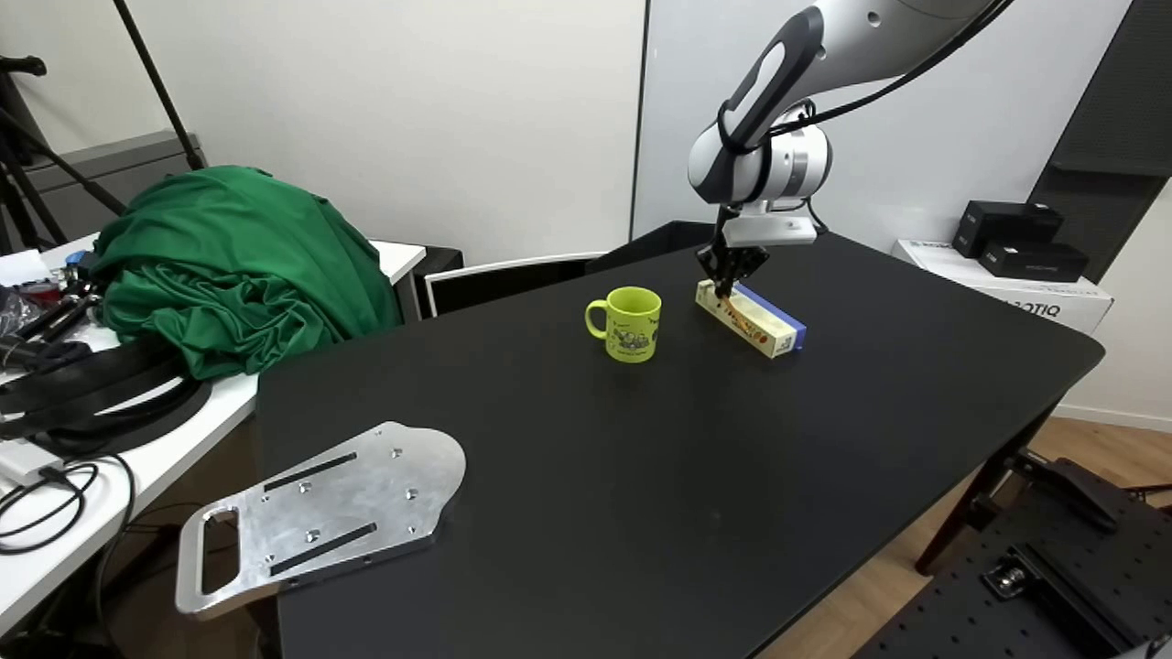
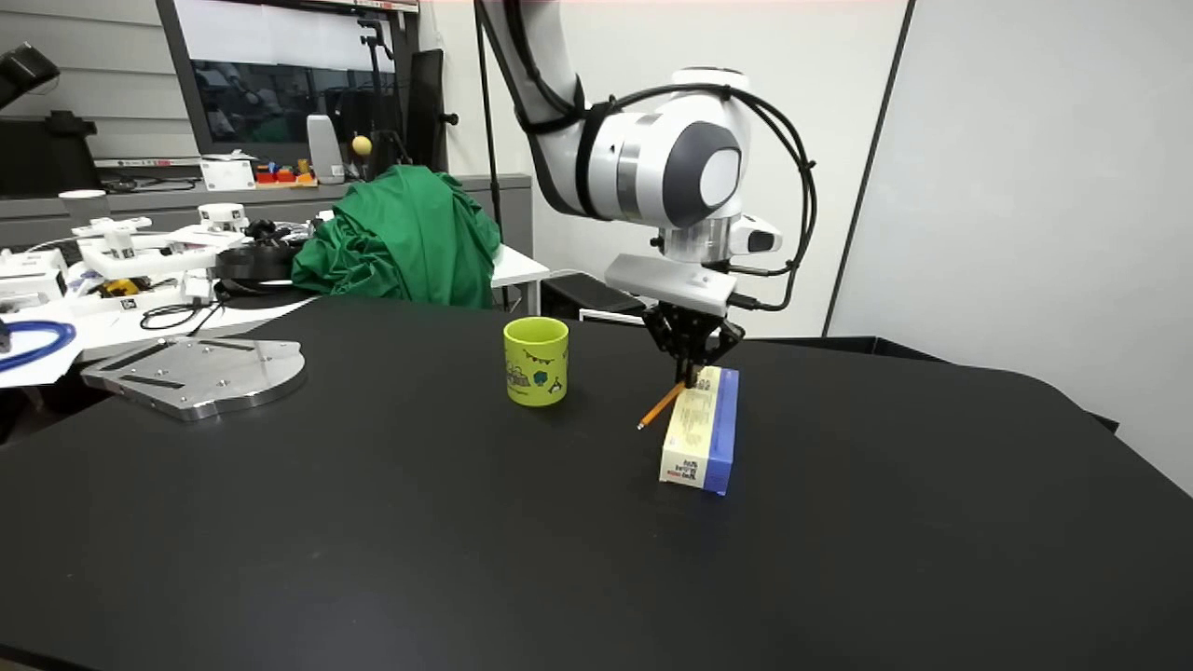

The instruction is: Take the pencil and place it in the yellow cup

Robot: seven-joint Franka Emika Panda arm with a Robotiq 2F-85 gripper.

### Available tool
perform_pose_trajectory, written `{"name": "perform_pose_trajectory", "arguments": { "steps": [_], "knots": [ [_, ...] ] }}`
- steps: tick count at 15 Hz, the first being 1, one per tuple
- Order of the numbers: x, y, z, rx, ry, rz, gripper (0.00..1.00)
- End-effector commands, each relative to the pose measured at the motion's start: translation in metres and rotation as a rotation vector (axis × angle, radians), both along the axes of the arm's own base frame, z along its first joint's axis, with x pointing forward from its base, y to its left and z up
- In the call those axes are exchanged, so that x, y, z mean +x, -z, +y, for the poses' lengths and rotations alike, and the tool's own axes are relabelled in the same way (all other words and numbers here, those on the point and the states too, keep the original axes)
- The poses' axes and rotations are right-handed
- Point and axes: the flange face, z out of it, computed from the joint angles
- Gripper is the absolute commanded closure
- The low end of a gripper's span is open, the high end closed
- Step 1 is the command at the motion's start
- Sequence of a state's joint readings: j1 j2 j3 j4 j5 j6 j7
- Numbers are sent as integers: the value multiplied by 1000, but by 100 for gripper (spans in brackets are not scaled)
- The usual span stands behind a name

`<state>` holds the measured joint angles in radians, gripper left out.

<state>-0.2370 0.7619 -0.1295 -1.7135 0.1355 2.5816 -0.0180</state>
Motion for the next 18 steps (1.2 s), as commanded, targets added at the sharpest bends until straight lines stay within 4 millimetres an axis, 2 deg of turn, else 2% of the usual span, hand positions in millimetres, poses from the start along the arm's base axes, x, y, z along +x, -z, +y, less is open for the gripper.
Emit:
{"name": "perform_pose_trajectory", "arguments": {
  "steps": [1,6,8,12,15,18],
  "knots": [
    [10,-17,3,17,96,0,98],
    [10,-39,20,65,169,45,98],
    [6,-46,30,116,236,141,98],
    [-4,-62,46,278,306,290,98],
    [-3,-72,52,417,359,362,98],
    [1,-72,53,551,430,399,98]
  ]
}}
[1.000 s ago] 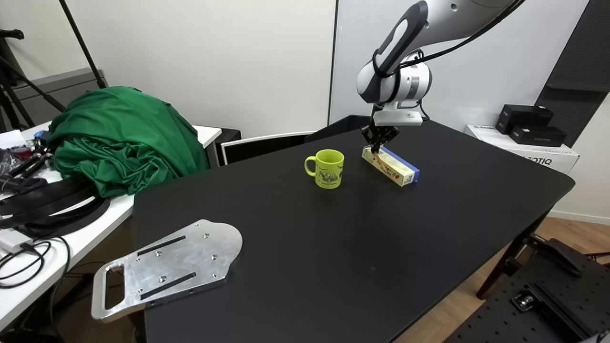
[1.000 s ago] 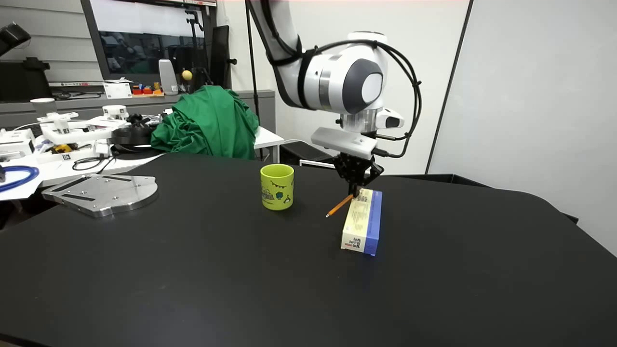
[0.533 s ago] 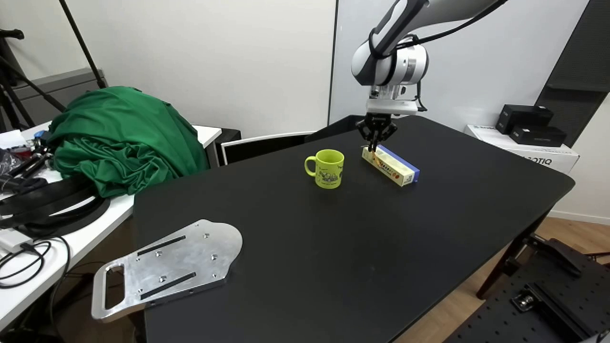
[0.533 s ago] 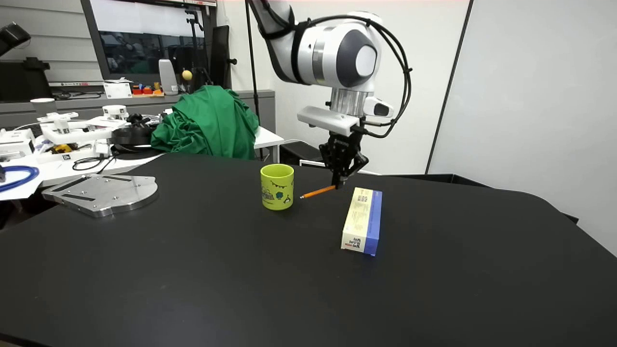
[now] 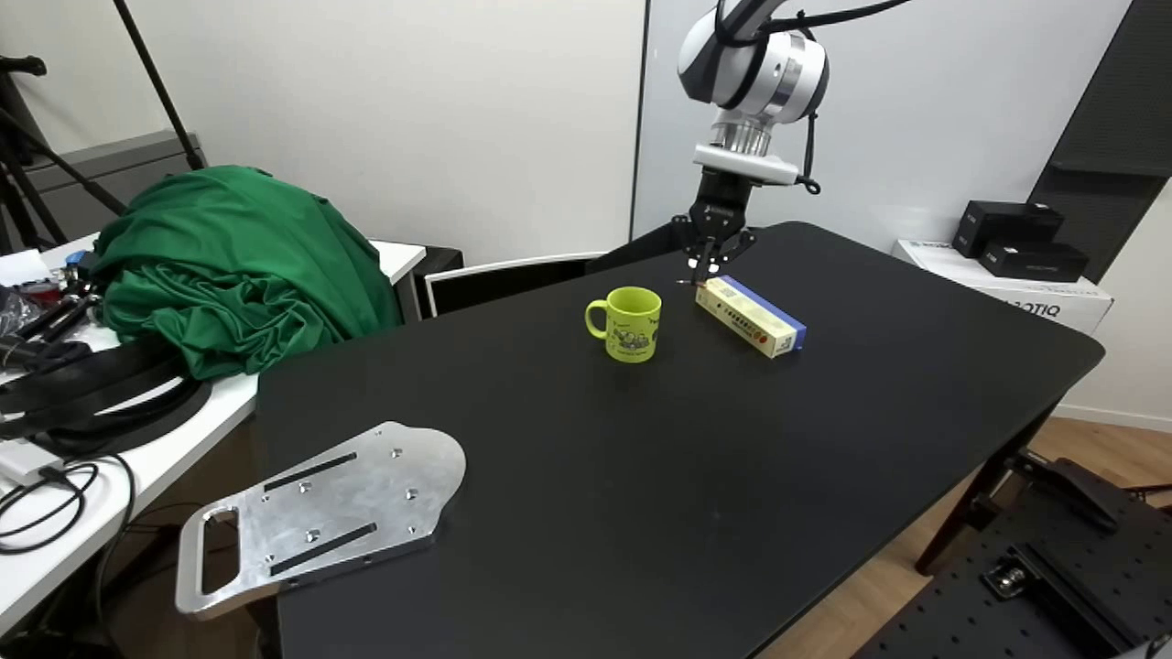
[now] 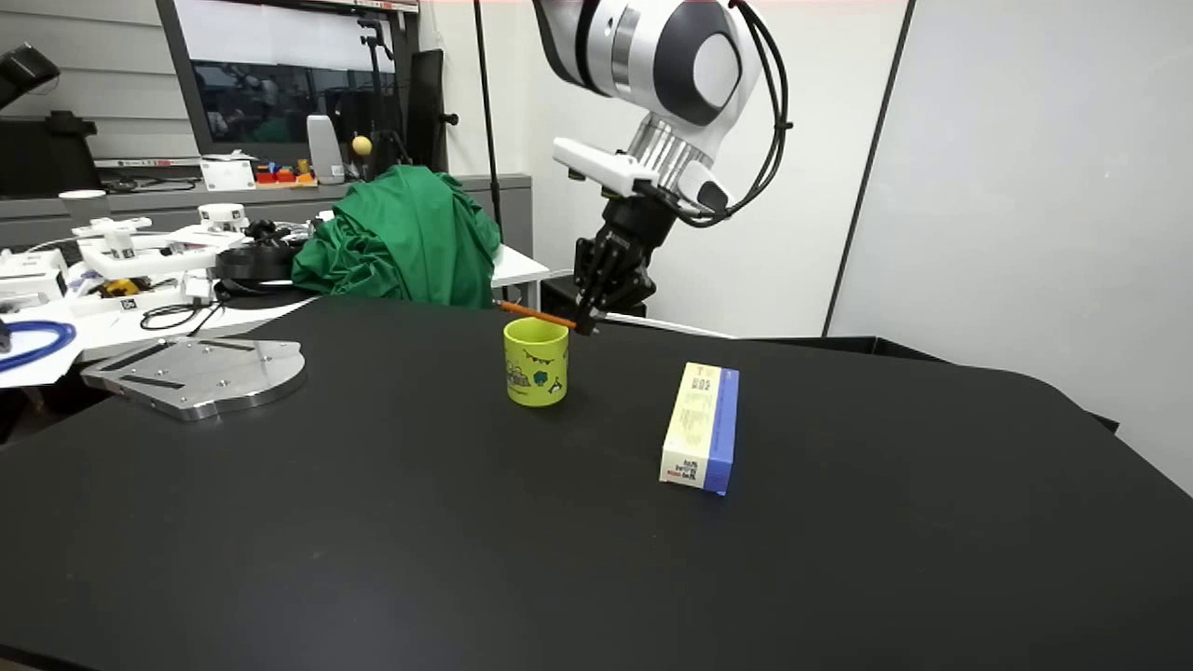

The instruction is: Take the pencil and place it in the yellow cup

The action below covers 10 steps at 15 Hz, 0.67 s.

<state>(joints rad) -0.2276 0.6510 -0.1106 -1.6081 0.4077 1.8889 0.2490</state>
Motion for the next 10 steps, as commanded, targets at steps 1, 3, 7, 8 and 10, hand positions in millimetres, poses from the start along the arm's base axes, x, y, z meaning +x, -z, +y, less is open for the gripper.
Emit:
{"name": "perform_pose_trajectory", "arguments": {
  "steps": [1,3,7,8,10],
  "knots": [
    [11,-4,-4,125,134,46,98],
    [17,1,-3,171,193,64,98],
    [29,24,10,243,282,102,98],
    [32,32,14,263,299,108,98],
    [38,44,25,303,333,116,98]
  ]
}}
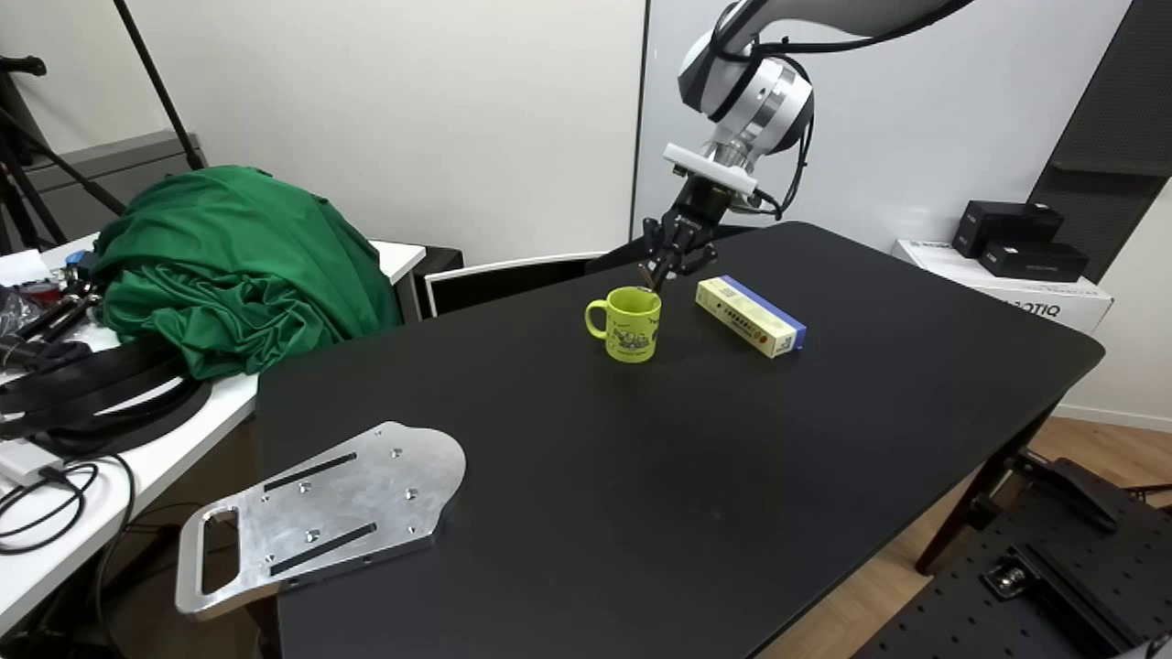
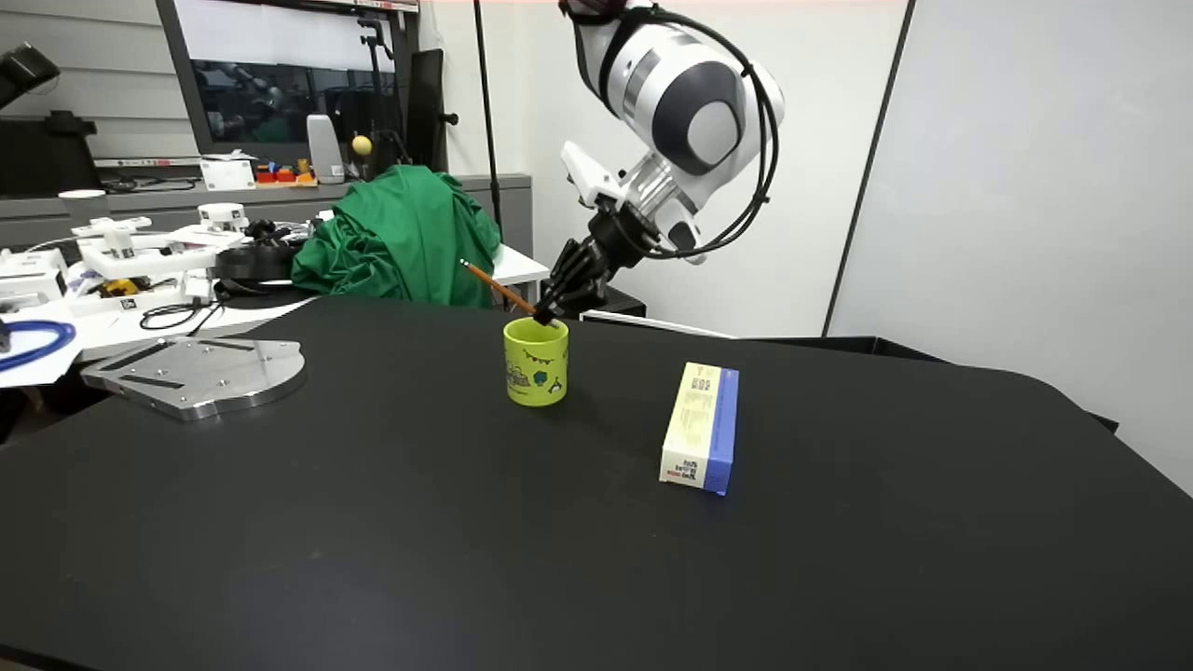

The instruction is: Take the pencil and place it in the yellow cup

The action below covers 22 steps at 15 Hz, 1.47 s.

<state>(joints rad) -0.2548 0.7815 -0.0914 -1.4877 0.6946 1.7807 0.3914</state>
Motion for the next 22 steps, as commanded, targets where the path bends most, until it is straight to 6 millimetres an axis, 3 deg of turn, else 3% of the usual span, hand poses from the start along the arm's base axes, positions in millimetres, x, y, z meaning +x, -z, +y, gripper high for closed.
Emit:
{"name": "perform_pose_trajectory", "arguments": {
  "steps": [1,5,6,7,16,17,18,20,22],
  "knots": [
    [19,16,14,76,76,31,98],
    [27,33,23,121,95,23,98],
    [27,35,24,116,92,17,66],
    [28,35,24,114,93,13,65],
    [37,4,34,83,20,-60,5],
    [33,-3,39,46,-42,-66,1],
    [33,16,31,85,18,-53,16],
    [35,8,38,62,-22,-66,4],
    [36,3,41,54,-35,-71,0]
  ]
}}
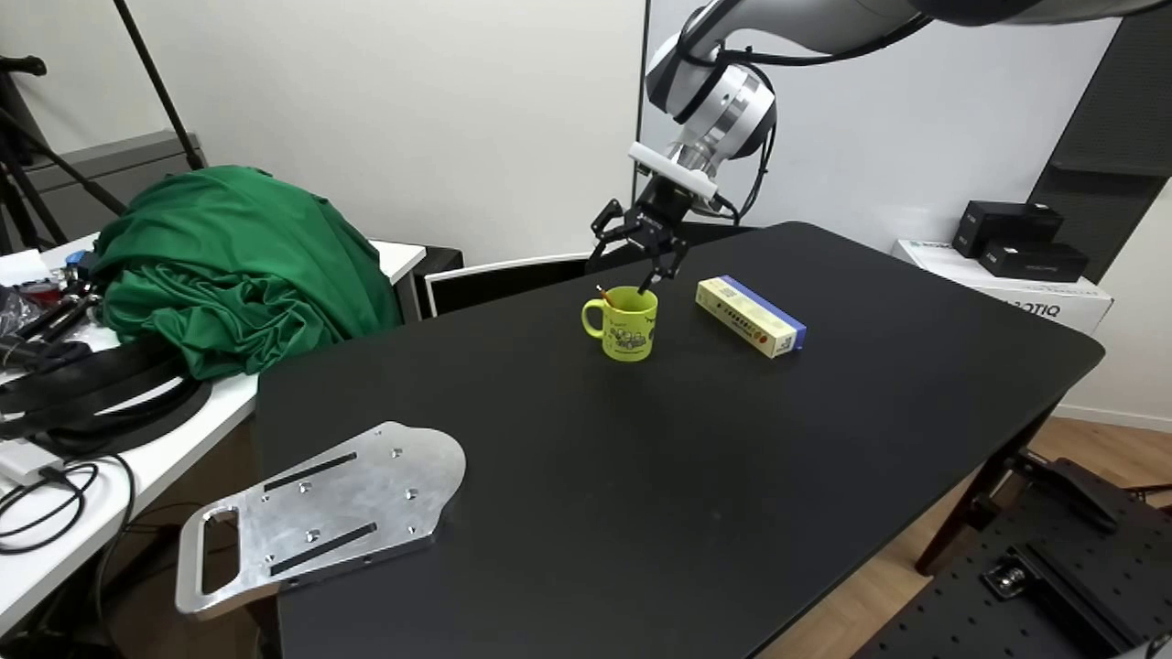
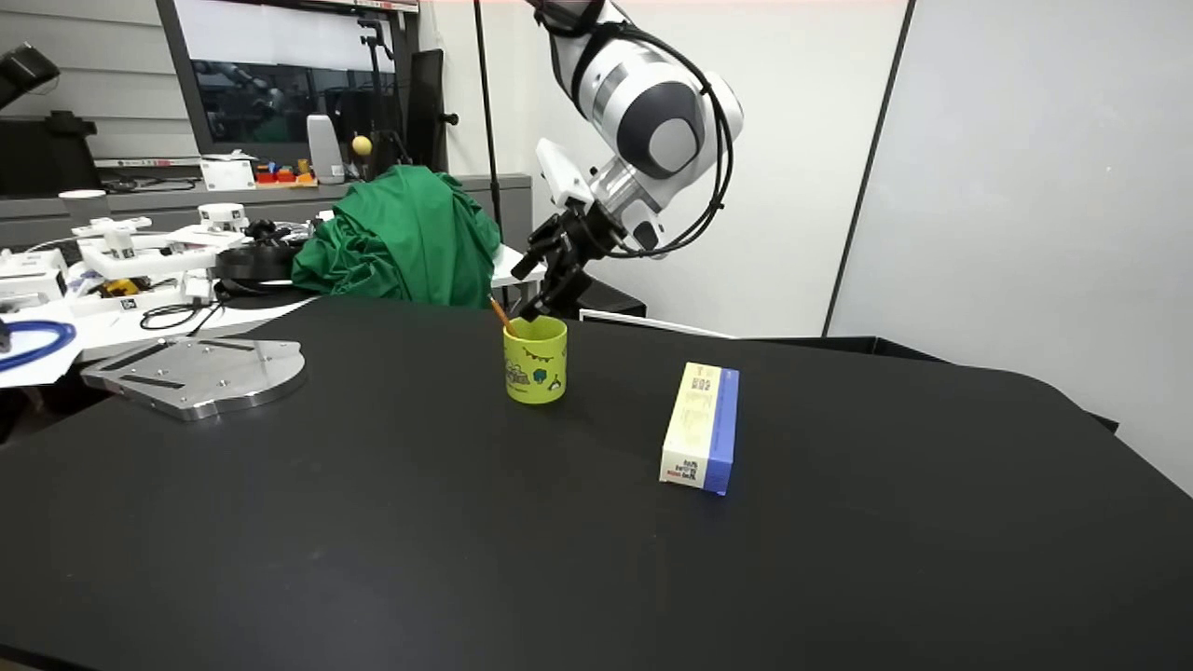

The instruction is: Take the pencil and place it in the yellow cup

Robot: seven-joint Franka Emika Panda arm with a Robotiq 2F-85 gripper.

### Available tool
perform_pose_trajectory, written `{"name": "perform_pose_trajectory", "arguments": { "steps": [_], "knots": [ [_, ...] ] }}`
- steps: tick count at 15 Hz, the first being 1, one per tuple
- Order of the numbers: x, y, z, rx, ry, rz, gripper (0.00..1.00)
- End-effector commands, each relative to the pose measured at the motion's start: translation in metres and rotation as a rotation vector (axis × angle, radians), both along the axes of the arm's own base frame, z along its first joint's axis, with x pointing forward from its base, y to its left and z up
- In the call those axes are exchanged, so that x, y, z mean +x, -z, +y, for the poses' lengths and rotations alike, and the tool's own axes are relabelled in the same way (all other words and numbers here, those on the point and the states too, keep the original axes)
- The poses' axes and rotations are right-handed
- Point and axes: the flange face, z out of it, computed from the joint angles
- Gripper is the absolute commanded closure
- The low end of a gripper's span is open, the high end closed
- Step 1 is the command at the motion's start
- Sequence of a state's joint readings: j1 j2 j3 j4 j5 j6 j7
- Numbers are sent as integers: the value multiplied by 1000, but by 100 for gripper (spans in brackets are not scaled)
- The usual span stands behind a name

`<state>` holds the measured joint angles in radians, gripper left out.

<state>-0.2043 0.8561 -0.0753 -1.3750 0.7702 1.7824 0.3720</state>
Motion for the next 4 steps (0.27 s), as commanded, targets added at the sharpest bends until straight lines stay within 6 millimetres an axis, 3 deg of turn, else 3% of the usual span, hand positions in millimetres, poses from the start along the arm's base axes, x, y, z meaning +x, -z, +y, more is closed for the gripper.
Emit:
{"name": "perform_pose_trajectory", "arguments": {
  "steps": [1,4],
  "knots": [
    [0,0,-1,-1,-2,1,1],
    [0,1,-2,-3,-2,2,1]
  ]
}}
